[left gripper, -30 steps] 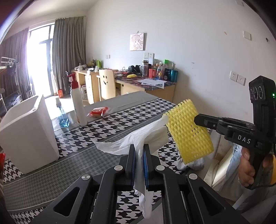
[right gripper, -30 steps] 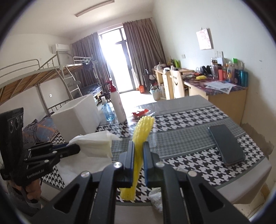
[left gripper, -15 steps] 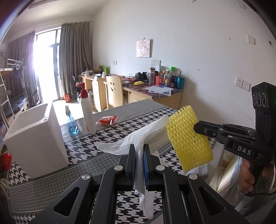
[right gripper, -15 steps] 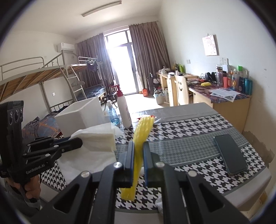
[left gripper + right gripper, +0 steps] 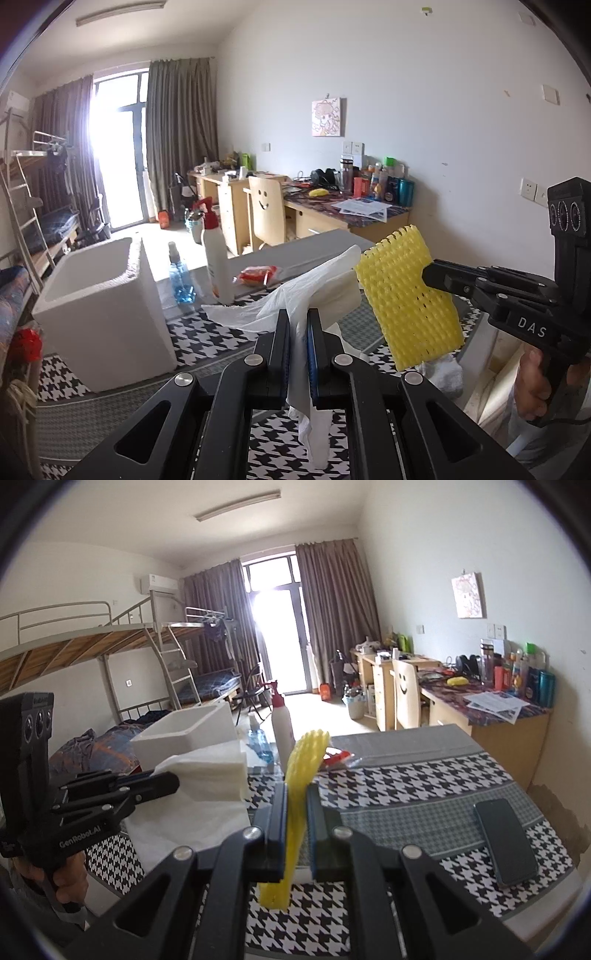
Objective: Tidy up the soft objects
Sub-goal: 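Carry the sheet and the foam sleeve in both grippers over the white foam box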
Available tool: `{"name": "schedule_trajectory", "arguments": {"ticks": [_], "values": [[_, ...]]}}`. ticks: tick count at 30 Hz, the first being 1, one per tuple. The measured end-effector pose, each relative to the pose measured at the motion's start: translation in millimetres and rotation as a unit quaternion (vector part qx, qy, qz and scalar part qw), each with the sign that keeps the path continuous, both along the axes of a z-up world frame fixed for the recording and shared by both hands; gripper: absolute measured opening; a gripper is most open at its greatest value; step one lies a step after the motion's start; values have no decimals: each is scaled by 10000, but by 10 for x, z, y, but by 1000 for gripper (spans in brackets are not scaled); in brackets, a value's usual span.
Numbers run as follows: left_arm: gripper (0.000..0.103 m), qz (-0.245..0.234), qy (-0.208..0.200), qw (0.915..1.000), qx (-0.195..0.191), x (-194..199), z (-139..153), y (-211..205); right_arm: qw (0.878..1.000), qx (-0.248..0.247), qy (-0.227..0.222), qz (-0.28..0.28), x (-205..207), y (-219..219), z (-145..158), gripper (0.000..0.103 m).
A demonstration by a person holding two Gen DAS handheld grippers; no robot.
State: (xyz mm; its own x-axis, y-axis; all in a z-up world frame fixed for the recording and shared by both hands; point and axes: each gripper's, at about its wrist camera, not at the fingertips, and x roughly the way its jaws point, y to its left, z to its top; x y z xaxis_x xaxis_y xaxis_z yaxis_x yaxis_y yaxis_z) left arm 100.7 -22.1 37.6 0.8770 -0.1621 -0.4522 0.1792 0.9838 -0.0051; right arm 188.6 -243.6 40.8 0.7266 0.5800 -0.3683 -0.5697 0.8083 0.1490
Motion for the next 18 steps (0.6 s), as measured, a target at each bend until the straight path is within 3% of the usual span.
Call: {"name": "schedule_trajectory", "arguments": {"ticks": [18], "values": [[9, 318, -208, 9992, 98, 103, 149, 181, 9996, -36, -200, 203, 85, 249, 166, 12]]}}
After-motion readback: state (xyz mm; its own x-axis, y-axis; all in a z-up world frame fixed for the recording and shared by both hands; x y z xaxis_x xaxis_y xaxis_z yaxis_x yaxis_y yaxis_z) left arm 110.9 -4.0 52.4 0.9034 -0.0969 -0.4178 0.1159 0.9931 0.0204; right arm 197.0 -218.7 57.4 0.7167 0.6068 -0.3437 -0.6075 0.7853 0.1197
